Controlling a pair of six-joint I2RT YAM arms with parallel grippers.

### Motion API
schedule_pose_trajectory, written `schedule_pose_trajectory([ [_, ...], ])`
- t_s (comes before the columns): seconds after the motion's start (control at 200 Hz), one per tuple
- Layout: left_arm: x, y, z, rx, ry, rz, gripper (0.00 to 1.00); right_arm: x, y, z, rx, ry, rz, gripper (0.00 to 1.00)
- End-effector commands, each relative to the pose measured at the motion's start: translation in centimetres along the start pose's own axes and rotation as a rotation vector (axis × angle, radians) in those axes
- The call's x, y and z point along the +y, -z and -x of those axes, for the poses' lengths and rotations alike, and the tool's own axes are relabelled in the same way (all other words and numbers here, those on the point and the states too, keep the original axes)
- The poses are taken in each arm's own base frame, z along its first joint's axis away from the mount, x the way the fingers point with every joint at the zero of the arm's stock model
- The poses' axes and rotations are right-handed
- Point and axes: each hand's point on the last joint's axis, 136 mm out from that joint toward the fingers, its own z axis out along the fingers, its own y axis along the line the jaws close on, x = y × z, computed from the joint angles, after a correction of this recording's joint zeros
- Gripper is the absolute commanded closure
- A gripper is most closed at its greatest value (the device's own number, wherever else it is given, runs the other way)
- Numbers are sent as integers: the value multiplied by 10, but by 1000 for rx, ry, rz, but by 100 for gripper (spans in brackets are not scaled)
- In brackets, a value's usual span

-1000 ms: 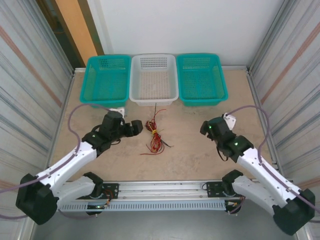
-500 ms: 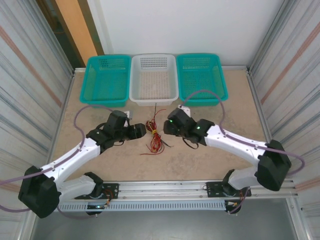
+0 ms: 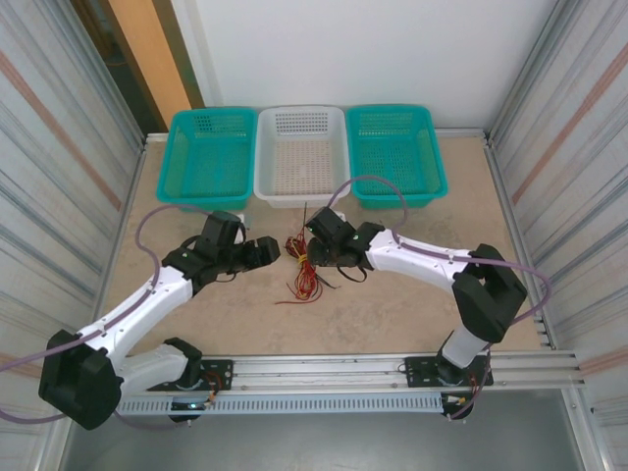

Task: Untangle the cables

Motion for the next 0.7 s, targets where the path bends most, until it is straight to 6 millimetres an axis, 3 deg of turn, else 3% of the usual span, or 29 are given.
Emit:
schedule_pose_trajectory([
  [0.0,-7,2,1,20,-2,-24,21,15,-3,7,7,26,41,61],
  [0.22,-6,0,2,20,-14,-17,15,17,-9,12,16,60,19,82],
  [0.396,-10,-2,13,12,-17,-28,9,18,0,13,11,97,19,100],
  [0.451,-16,-2,18,14,-27,-40,2,21,9,15,-6,134,29,100],
  [0.691,-37,7,32,15,-24,-112,1,37,71,32,-112,306,93,100],
])
